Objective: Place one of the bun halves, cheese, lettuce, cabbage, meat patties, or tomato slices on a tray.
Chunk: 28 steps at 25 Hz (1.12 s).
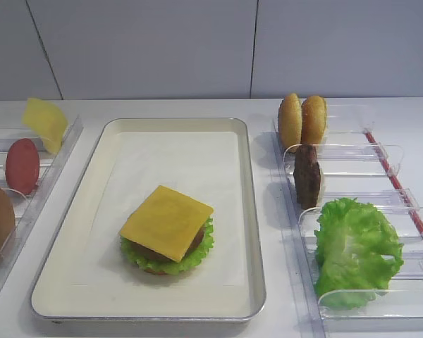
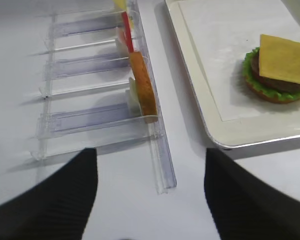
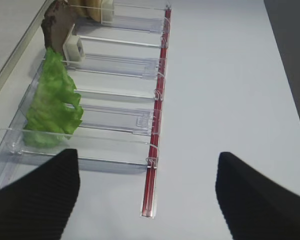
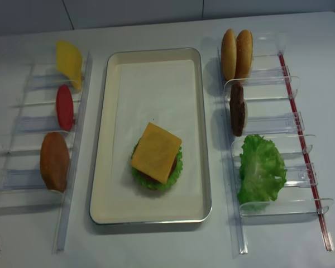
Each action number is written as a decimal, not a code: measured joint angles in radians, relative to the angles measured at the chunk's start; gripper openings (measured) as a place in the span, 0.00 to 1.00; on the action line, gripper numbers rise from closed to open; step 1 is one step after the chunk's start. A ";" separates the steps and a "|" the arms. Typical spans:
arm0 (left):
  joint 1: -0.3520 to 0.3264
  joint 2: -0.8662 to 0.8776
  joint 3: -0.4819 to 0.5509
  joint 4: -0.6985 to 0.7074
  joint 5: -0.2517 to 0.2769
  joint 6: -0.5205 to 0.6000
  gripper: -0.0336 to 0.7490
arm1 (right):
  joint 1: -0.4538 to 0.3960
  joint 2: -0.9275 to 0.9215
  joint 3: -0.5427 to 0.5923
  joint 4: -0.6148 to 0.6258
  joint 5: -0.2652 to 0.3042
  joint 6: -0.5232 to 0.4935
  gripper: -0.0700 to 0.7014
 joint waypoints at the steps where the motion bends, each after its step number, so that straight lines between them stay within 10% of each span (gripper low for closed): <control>1: 0.002 -0.026 0.019 0.000 0.002 -0.002 0.64 | 0.000 0.000 0.000 0.000 0.000 0.000 0.82; 28: 0.035 -0.102 0.123 0.000 0.021 -0.018 0.64 | 0.000 0.000 0.000 0.000 0.000 0.000 0.82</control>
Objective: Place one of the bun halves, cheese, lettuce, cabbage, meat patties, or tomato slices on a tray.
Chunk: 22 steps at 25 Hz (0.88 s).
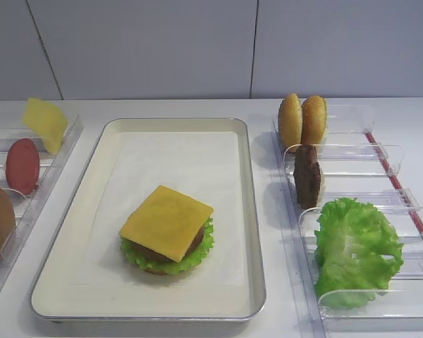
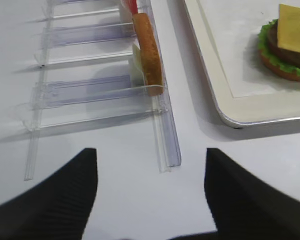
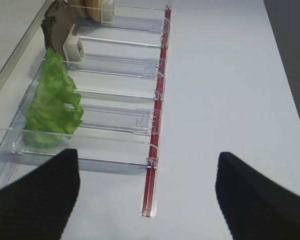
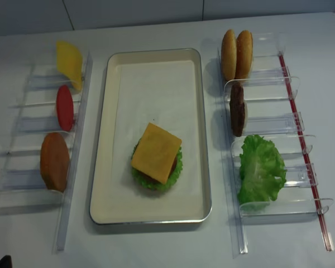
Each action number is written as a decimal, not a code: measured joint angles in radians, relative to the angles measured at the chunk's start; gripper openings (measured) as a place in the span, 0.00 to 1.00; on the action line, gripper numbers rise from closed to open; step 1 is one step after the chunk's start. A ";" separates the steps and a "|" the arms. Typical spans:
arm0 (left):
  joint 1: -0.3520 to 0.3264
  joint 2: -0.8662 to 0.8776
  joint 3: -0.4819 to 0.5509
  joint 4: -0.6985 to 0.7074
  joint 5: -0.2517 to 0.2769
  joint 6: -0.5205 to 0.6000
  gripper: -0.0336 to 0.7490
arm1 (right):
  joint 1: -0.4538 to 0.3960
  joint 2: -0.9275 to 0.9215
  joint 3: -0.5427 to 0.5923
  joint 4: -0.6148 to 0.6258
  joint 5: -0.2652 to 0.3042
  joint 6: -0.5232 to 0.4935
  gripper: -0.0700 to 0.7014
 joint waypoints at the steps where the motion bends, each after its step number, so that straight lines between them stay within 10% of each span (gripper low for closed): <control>1: 0.011 0.000 0.000 0.000 0.000 0.000 0.64 | 0.000 0.000 0.000 0.000 0.000 0.000 0.82; 22: 0.040 0.000 0.000 0.000 0.000 0.000 0.64 | 0.000 0.000 0.000 0.000 0.000 0.000 0.82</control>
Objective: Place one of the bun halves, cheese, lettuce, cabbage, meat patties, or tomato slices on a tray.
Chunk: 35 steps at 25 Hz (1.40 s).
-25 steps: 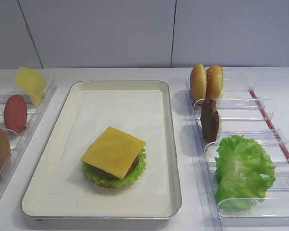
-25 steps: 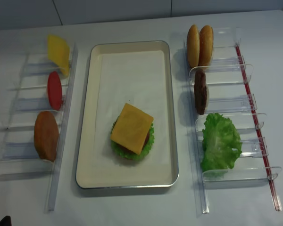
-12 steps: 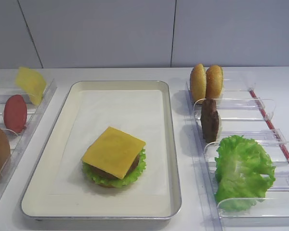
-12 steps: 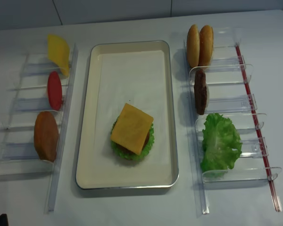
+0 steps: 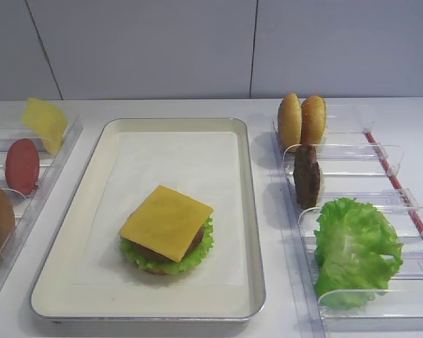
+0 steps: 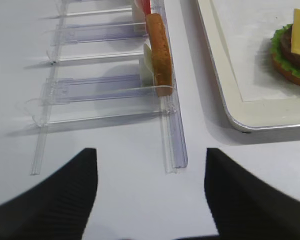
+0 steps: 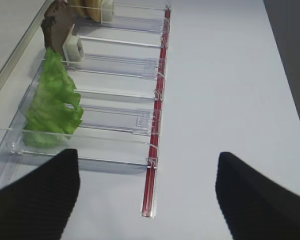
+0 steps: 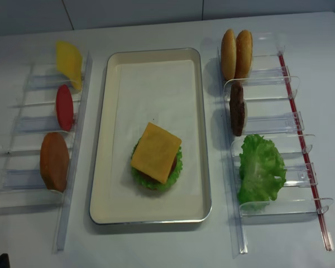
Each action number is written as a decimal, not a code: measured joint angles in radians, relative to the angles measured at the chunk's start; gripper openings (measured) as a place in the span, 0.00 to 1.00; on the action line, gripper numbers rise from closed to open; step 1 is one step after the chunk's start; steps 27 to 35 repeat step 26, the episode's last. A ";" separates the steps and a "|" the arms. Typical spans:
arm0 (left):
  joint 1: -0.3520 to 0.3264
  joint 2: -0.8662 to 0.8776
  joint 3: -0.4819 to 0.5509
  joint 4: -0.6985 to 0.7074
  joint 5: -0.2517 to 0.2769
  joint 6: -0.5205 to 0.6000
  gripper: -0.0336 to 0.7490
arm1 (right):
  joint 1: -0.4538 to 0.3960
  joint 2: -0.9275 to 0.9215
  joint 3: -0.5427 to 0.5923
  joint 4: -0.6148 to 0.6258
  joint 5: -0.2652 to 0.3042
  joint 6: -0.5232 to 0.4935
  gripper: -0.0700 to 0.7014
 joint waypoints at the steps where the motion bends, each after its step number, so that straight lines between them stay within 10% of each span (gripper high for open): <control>1: 0.000 0.000 0.000 0.000 0.000 0.000 0.64 | 0.000 0.000 0.000 0.000 0.000 0.000 0.82; 35: 0.000 0.000 0.001 0.000 0.000 -0.001 0.64 | 0.000 0.000 0.000 0.000 0.000 0.000 0.82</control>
